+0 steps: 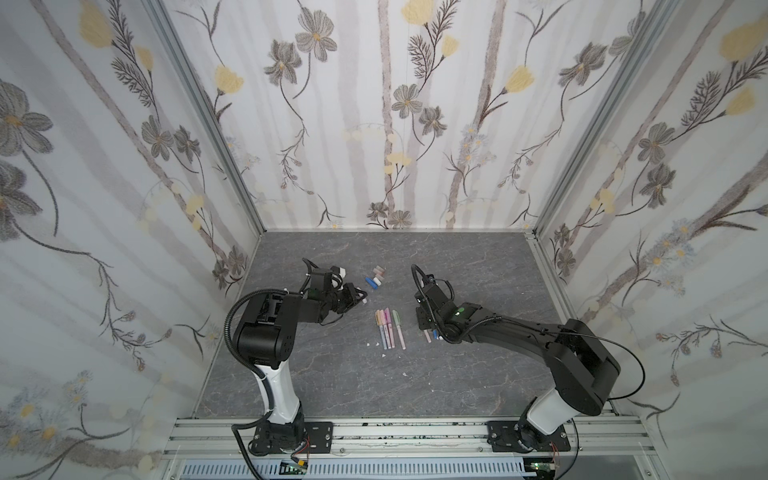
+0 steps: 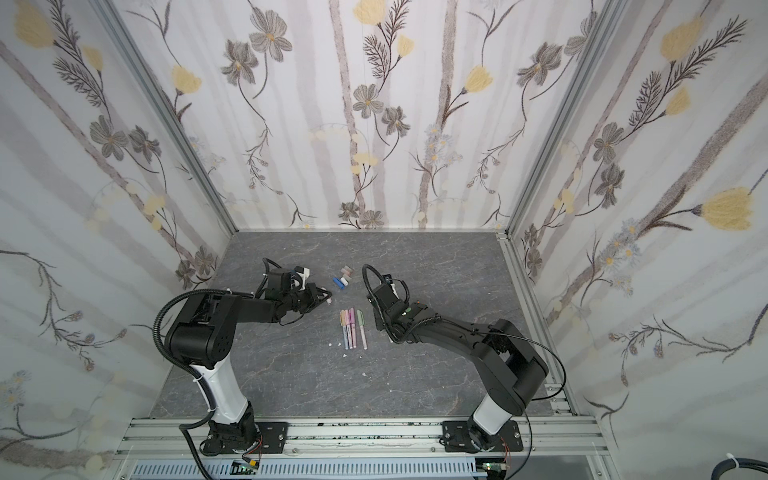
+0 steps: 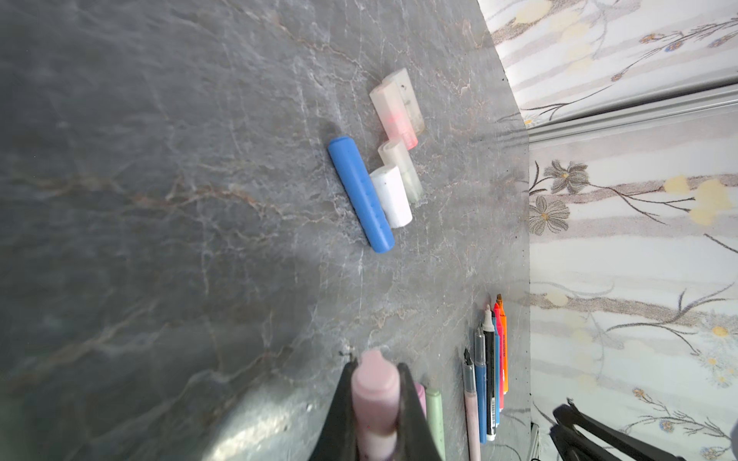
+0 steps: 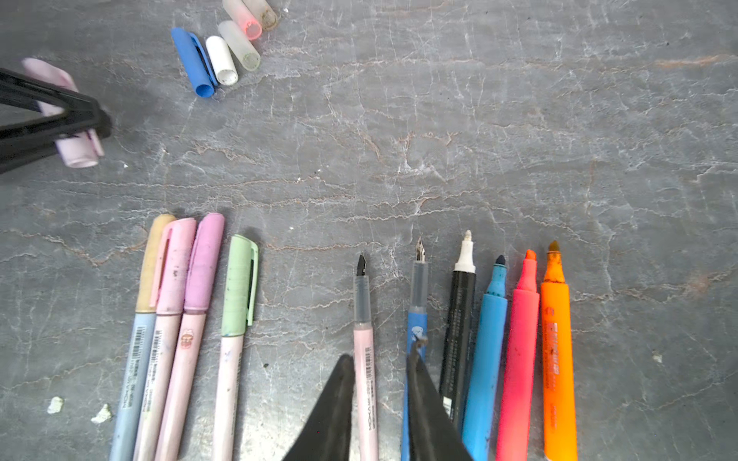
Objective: Remove pen caps from pens
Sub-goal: Place the pen cap at the top-center of the table.
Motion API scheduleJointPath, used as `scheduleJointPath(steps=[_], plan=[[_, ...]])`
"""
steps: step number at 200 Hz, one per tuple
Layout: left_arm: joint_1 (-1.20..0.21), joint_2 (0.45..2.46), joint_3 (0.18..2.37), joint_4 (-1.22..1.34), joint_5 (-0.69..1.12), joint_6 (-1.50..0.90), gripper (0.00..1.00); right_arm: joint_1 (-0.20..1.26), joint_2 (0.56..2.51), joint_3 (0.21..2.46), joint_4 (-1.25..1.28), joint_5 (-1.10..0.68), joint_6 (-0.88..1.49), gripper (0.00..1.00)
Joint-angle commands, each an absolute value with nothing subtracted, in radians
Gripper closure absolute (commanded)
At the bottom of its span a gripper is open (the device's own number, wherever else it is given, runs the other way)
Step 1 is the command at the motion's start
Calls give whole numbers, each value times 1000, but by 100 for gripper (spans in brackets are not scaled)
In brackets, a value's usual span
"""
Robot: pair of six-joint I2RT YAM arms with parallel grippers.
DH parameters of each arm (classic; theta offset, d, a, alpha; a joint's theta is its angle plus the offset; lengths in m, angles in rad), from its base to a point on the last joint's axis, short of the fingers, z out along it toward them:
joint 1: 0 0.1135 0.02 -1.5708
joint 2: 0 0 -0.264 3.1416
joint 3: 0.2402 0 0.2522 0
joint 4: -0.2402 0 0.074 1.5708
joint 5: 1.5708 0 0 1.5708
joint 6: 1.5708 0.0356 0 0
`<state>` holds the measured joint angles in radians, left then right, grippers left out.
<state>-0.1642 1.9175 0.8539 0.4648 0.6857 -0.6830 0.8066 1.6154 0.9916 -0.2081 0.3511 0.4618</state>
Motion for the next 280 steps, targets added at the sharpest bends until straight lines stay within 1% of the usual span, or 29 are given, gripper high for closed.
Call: scheduleJointPath(steps=[1,18,55,90,119,168,204,211,214,232,242,280], plan=[[-167,1965,890,547,693,-727,90,805,1603,992,-212,380,452,75],[-167,1994,914,551,680,-737,87,804,1565,981,-212,385,453,76],[-167,2027,956,540,664,-746,74,798,1546,957,-211,385,456,76],[-167,2044,977,541,667,-754,67,795,1554,953,-209,382,455,76],[-167,2044,973,541,667,-756,65,793,1558,949,-207,381,454,76],[-166,1999,933,555,669,-763,65,792,1550,943,-195,356,449,76],[-158,1892,880,537,679,-748,65,812,1551,947,-160,246,438,75],[-158,1867,868,524,680,-741,65,813,1559,953,-164,238,441,75],[-158,1853,864,518,680,-736,65,843,1565,957,-162,235,443,75],[-158,1777,848,456,670,-692,65,876,1589,979,-172,220,457,75],[-158,1739,843,413,658,-663,65,892,1639,994,-178,214,464,75],[-156,1649,821,314,634,-596,63,920,1721,1027,-176,194,487,75]])
